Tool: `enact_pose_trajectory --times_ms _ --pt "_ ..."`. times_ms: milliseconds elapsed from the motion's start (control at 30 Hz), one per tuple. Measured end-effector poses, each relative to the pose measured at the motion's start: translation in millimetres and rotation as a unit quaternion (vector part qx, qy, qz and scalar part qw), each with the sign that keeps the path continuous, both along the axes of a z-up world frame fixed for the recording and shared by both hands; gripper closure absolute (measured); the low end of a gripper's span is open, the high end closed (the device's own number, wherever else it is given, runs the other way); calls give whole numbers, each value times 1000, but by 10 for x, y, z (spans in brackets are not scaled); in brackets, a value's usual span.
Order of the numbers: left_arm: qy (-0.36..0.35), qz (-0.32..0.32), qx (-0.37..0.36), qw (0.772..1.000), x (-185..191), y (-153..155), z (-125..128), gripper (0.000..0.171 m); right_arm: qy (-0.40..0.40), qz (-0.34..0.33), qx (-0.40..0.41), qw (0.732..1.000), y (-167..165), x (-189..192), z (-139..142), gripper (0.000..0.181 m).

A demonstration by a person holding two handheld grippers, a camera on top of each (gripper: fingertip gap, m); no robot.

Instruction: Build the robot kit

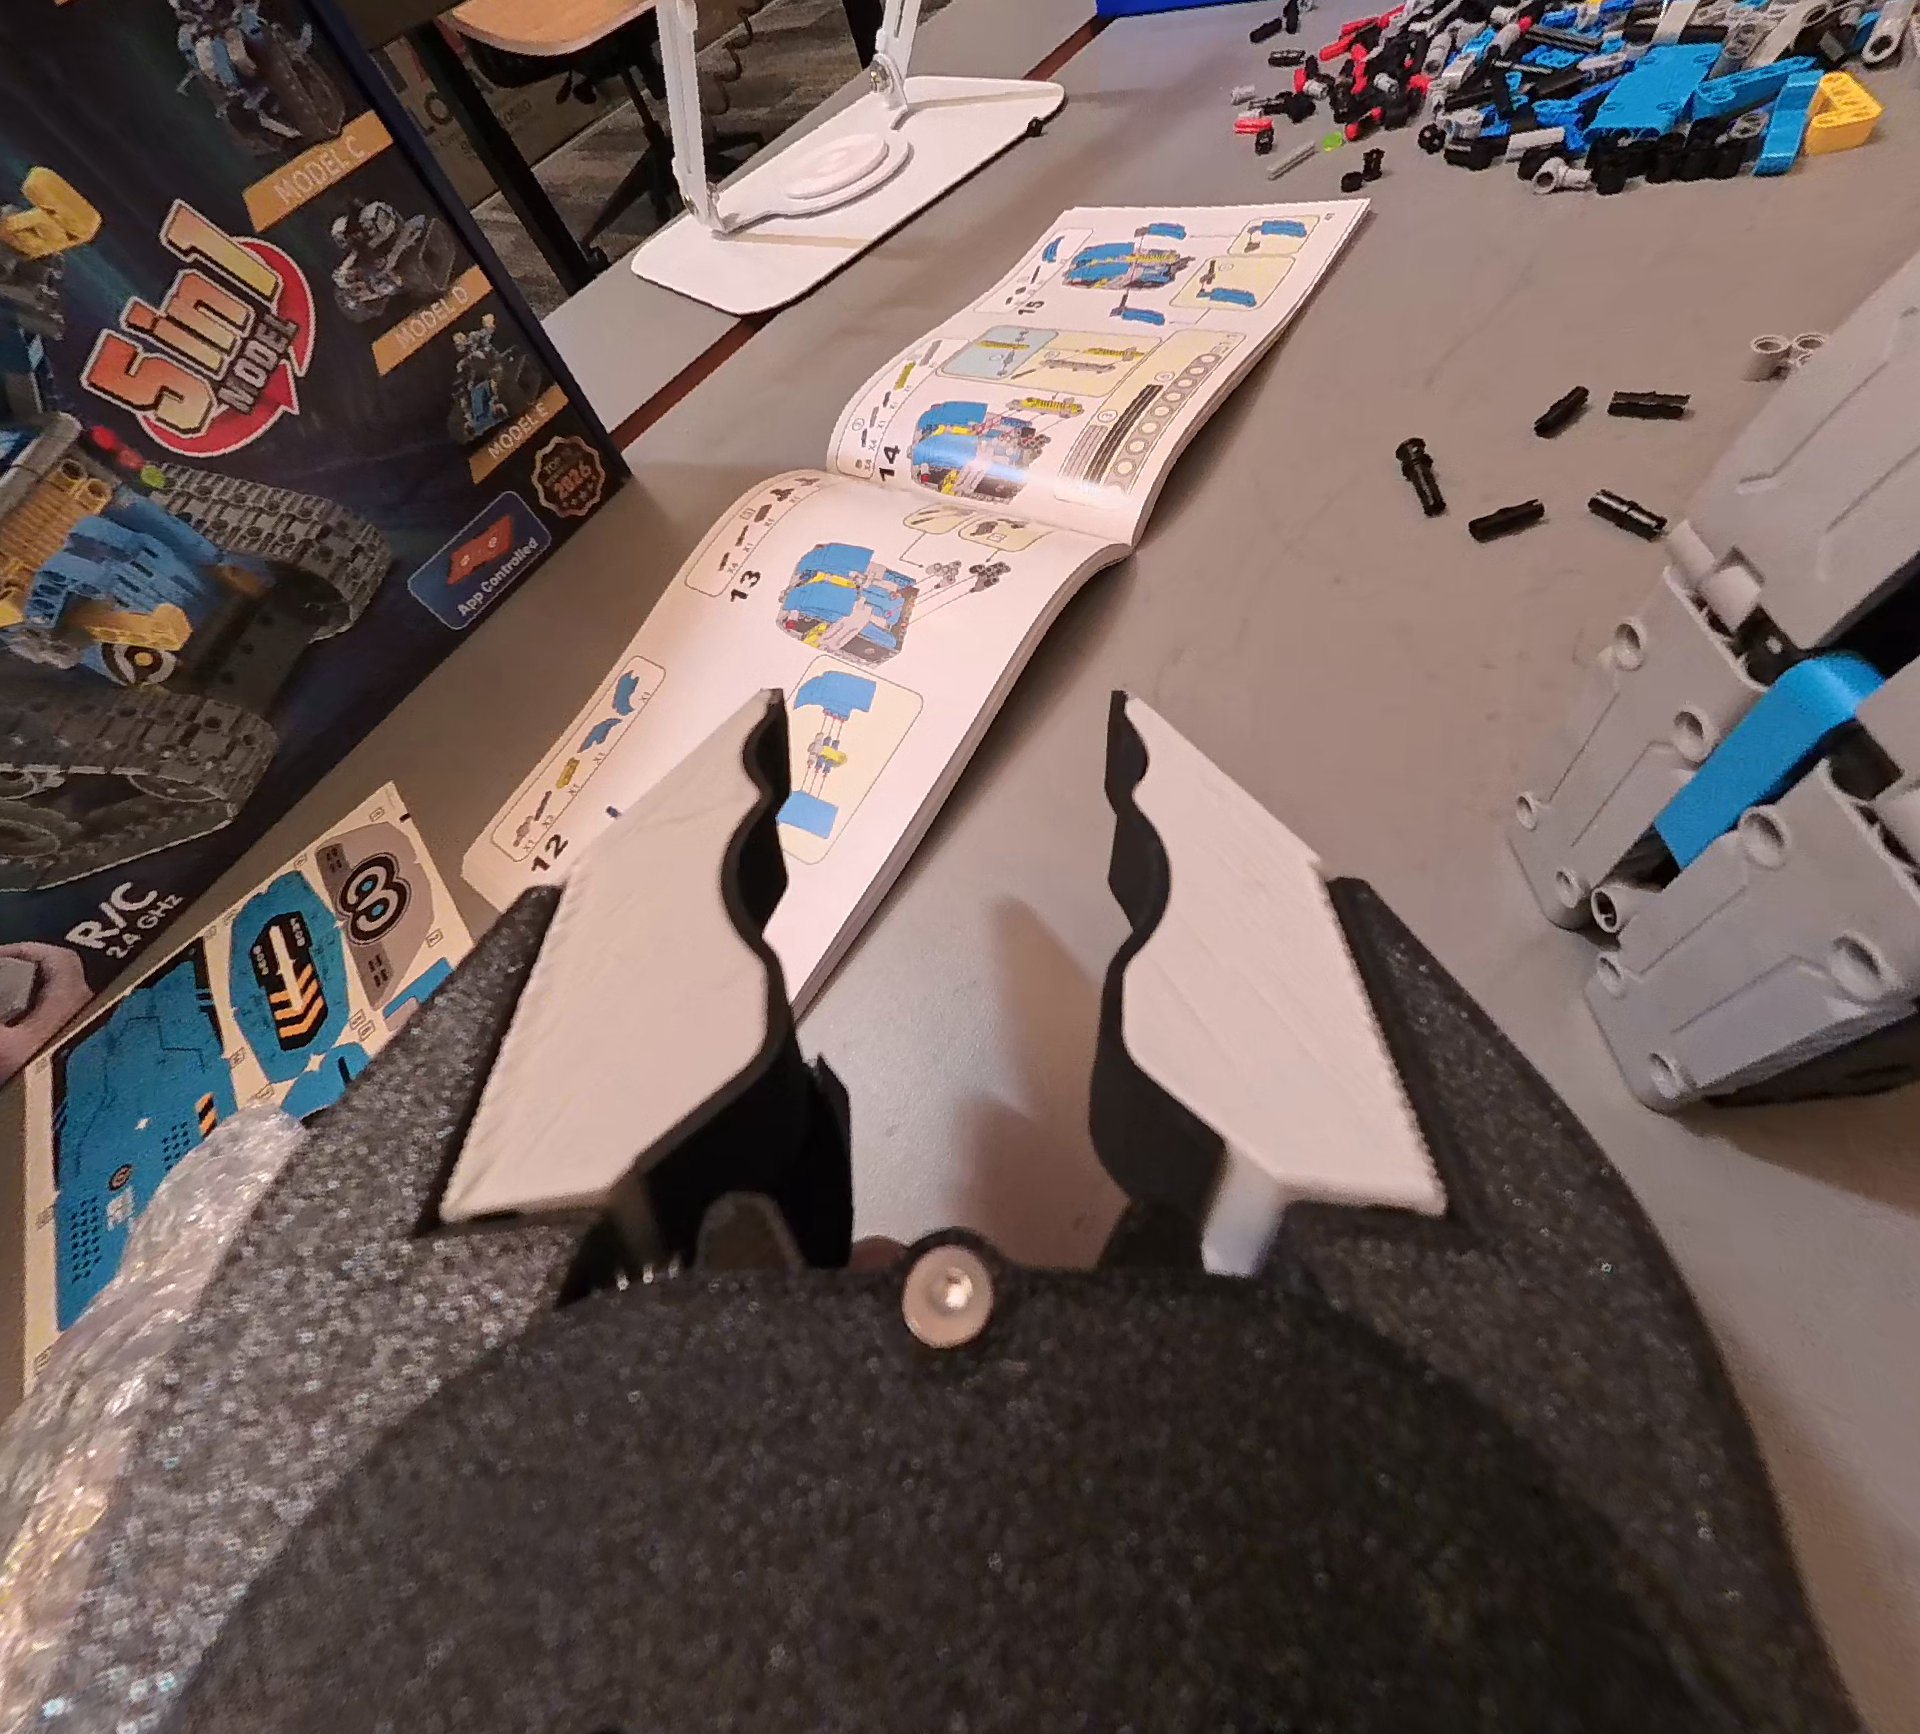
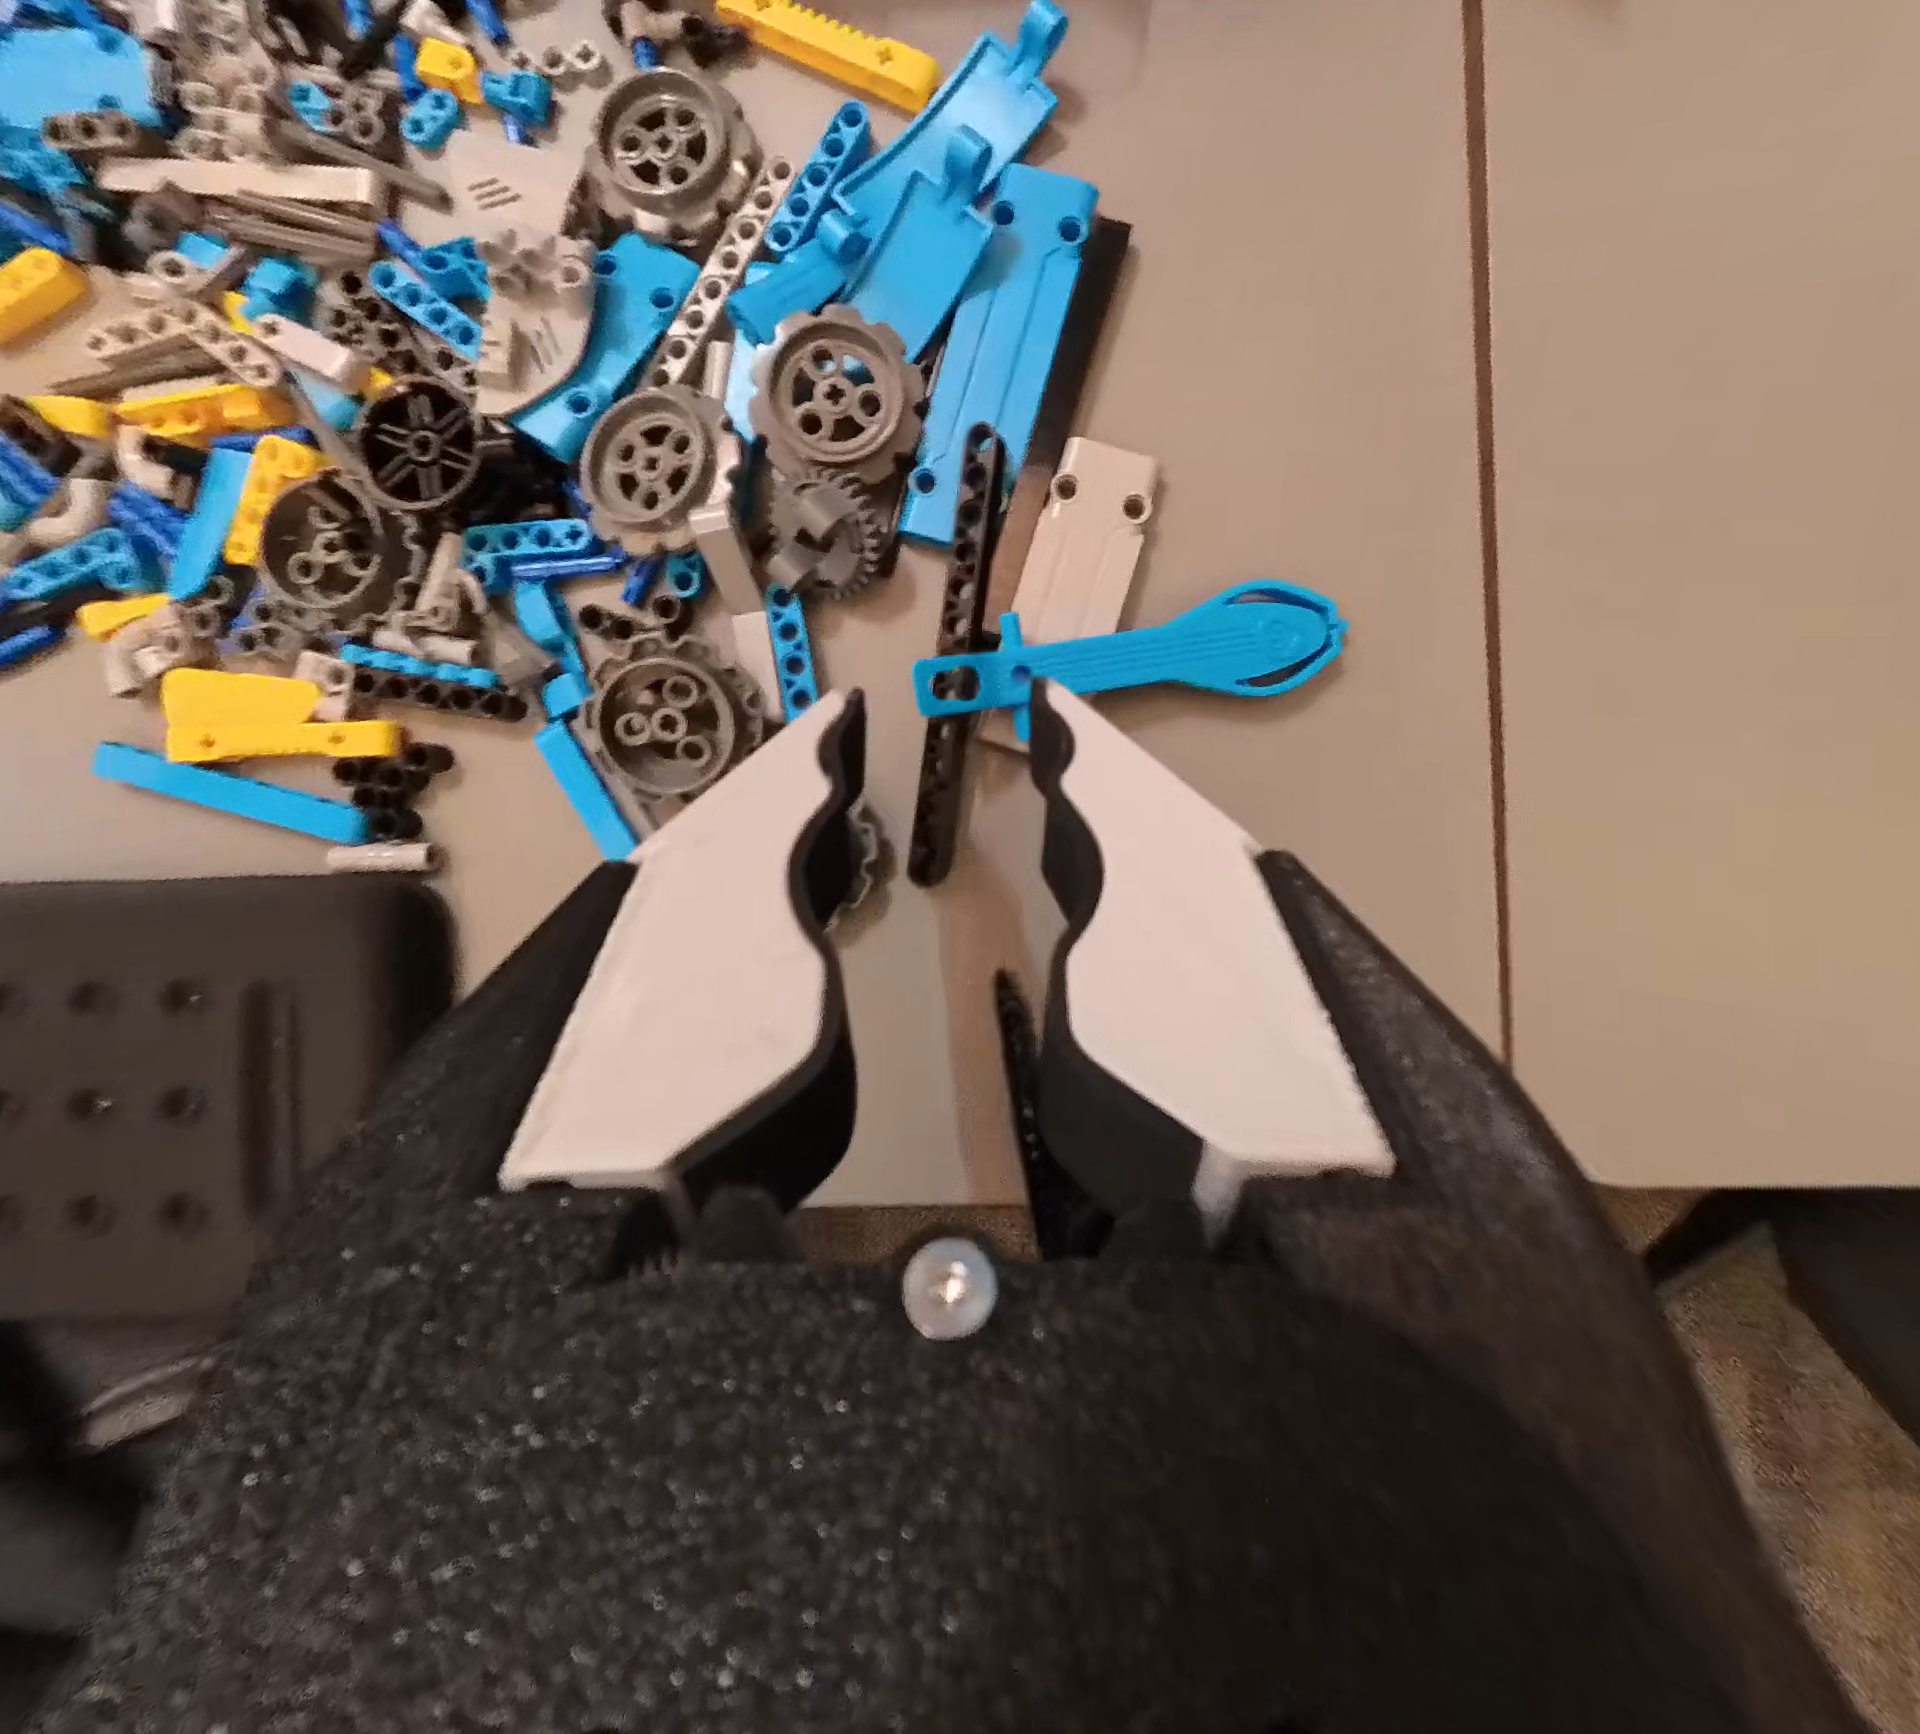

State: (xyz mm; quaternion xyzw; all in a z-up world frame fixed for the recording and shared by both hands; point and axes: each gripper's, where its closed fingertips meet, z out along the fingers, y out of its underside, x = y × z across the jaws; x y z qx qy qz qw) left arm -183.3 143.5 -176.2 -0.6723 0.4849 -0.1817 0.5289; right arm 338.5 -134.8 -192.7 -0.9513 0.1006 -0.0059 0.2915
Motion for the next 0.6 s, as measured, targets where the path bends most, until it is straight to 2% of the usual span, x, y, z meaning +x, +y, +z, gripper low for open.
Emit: enact_pose_trajectory --times_ms 67,167,300,367,467,600 --pt "0 0 1 1000 0 0 0 110 10 0 8 1000 75 -17 -53 141" --pt "1 0 1 1000 2 -2 -3 110 69 26 50 996 296 -253 -73 125" --pt "0 0 1 1000 1 -1 -1 110 -11 59 65 996 517 -317 -134 114" --pt "1 0 1 1000 1 -1 -3 110 -22 64 55 996 558 -335 -220 115" --pt "1 0 3 1000 2 -4 0 110 -34 46 37 998 520 -235 -292 140" --pt "2 0 3 1000 3 -3 -4 110 -4 11 49 999 460 -87 -274 147"
